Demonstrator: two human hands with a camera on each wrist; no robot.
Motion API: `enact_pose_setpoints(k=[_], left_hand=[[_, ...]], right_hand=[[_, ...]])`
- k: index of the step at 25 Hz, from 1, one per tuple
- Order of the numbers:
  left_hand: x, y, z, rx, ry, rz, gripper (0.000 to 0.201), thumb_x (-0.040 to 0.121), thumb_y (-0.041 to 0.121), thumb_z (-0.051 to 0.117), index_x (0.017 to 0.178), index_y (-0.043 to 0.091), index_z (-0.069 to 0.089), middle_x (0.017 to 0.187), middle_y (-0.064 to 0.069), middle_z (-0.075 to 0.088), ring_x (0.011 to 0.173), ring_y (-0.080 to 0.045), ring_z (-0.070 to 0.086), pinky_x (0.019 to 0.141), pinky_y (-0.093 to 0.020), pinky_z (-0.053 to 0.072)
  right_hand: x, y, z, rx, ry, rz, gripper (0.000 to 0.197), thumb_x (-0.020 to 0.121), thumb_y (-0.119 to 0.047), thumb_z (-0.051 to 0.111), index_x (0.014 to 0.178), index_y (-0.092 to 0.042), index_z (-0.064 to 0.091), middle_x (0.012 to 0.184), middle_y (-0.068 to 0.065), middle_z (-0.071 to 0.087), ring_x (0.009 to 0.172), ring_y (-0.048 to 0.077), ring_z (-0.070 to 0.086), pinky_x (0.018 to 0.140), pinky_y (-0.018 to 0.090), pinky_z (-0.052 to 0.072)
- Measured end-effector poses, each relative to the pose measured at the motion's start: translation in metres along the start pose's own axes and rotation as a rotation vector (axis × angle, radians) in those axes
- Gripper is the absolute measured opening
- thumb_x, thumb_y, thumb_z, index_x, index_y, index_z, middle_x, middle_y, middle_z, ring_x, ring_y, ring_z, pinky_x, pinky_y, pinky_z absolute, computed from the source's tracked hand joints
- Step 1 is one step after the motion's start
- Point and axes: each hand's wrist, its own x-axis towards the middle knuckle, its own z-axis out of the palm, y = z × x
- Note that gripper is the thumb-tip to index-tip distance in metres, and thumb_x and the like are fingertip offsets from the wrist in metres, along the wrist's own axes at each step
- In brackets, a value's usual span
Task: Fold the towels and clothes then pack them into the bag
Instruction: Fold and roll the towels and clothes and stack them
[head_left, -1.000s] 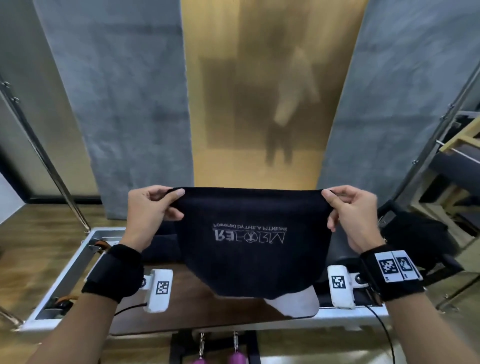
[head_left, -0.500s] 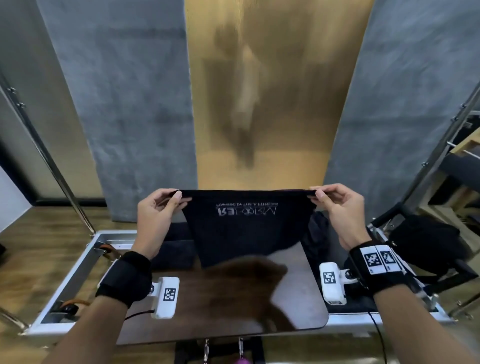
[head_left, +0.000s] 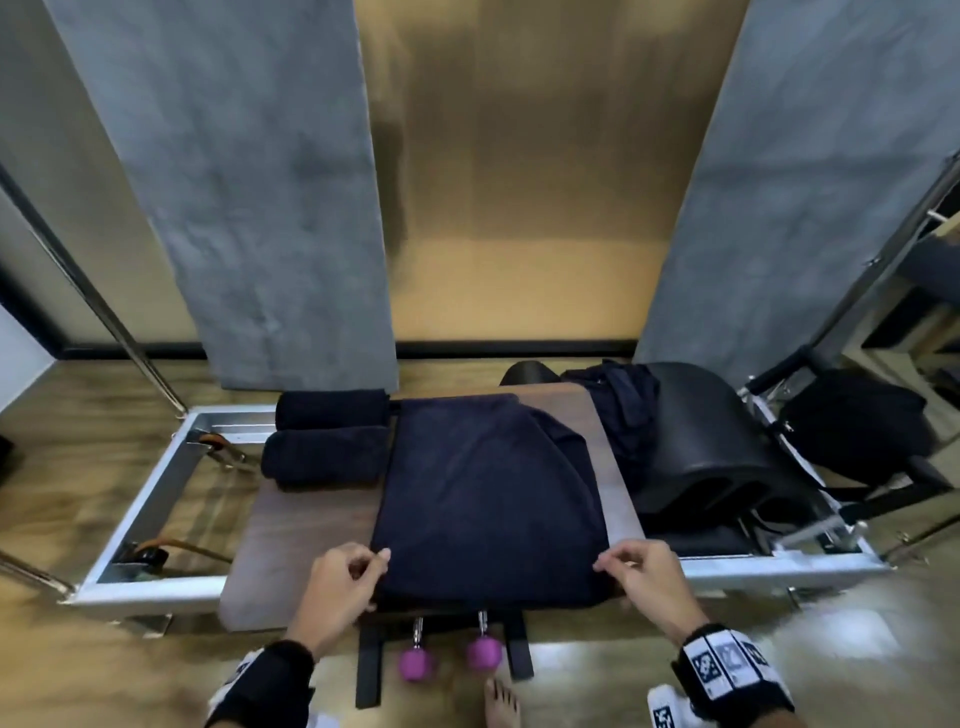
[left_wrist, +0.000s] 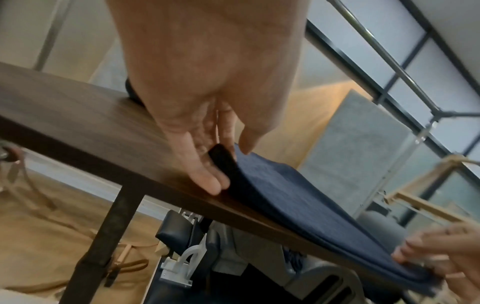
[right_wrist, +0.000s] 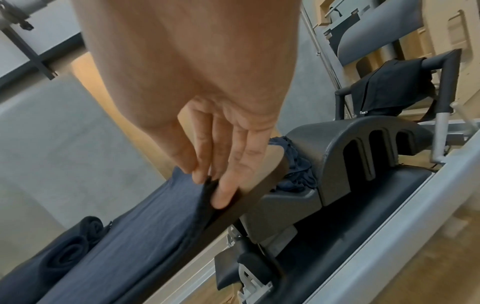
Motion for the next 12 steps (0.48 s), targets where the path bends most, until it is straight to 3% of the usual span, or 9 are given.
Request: enact_pose_setpoints(k=[2,5,7,9,11,12], left_hand=[[0.006,-0.002,-0.001,0.351,-0.016,0.065,0.042,0.102,0.041,0.067,0.068,0.016,0.069,0.064,-0.003,0.068,0.066,-0.024,0.070,0.063,-0.044,0.059],[0.022,0.026,0.007,0.596,0.048,0.122,0.052,0.099,0.054,0.061,0.064,0.015,0.055,0.061,-0.001,0.061,0.072,-0.032,0.067,0.066,-0.042,0.056],[0.038,0.050,0.019,0.594,0.091,0.193,0.046,0.097,0.052,0.064,0.067,0.019,0.053,0.064,0.003,0.060,0.074,-0.030,0.067,0.065,-0.040,0.055],[0.062,0.074,0.036,0.493,0.034,0.278,0.030,0.097,0.044,0.069,0.075,0.026,0.060,0.074,0.007,0.063,0.076,-0.020,0.066,0.070,-0.040,0.056],[0.087,0.092,0.056,0.369,-0.053,0.341,0.011,0.097,0.032,0.074,0.097,0.023,0.071,0.094,0.007,0.067,0.088,-0.013,0.068,0.085,-0.041,0.058],[0.100,0.098,0.065,0.343,-0.088,0.345,0.020,0.097,0.029,0.077,0.112,0.017,0.072,0.107,0.005,0.067,0.101,-0.013,0.068,0.094,-0.039,0.057]], right_hand=[[0.005,0.008,-0.002,-0.031,-0.052,0.031,0.020,0.094,-0.007,0.071,0.075,-0.011,0.075,0.075,0.002,0.078,0.044,0.023,0.062,0.044,0.026,0.045],[0.032,-0.004,-0.010,-0.052,-0.037,-0.030,0.019,0.096,-0.011,0.069,0.077,-0.014,0.072,0.068,0.004,0.076,0.035,0.016,0.052,0.041,0.023,0.041],[0.055,-0.020,-0.009,-0.026,-0.007,-0.068,0.019,0.096,-0.009,0.069,0.077,-0.014,0.072,0.065,0.005,0.075,0.035,0.018,0.050,0.043,0.024,0.041],[0.083,-0.036,-0.005,-0.003,0.004,-0.072,0.018,0.095,-0.006,0.068,0.080,-0.013,0.072,0.065,0.006,0.075,0.036,0.021,0.052,0.043,0.023,0.042],[0.113,-0.050,0.004,0.013,-0.001,-0.057,0.016,0.095,-0.004,0.067,0.082,-0.013,0.072,0.065,0.008,0.075,0.037,0.021,0.053,0.038,0.022,0.039],[0.127,-0.057,0.010,0.020,0.001,-0.049,0.016,0.095,-0.004,0.066,0.083,-0.013,0.073,0.065,0.008,0.074,0.038,0.021,0.053,0.037,0.021,0.038]])
